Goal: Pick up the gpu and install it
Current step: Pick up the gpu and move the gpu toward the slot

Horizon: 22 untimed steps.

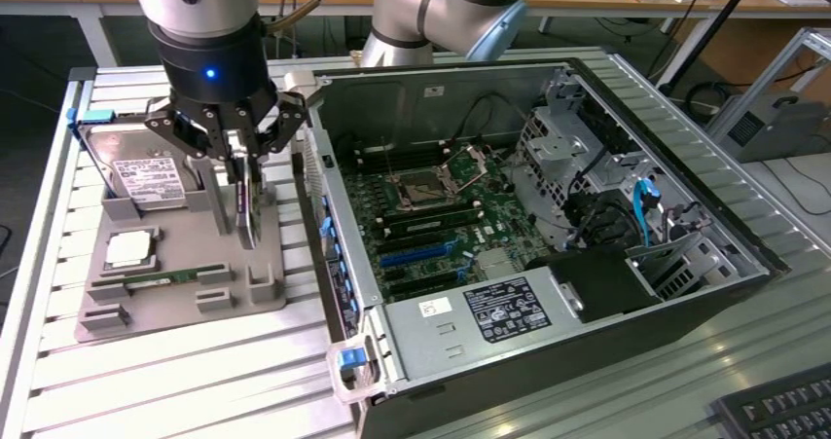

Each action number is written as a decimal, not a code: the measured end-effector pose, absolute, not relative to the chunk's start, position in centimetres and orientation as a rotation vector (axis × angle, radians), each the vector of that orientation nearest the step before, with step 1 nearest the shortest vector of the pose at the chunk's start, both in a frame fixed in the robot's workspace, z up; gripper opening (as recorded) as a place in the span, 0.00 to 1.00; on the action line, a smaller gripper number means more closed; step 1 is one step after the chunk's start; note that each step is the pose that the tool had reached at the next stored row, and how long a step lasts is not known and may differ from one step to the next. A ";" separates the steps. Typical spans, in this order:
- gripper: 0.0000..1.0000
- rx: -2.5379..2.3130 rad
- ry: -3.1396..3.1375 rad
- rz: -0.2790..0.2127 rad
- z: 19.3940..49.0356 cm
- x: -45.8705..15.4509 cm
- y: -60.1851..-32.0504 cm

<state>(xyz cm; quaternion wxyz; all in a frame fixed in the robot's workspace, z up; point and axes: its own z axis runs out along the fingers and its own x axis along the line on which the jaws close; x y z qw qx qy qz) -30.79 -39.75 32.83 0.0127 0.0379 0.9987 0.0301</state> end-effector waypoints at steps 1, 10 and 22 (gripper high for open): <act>0.27 0.118 3.113 0.091 32.8 -30.8 -39.7; 0.27 0.118 3.112 0.032 32.9 -30.8 -39.7; 0.27 0.117 3.112 0.026 33.8 -30.8 -39.7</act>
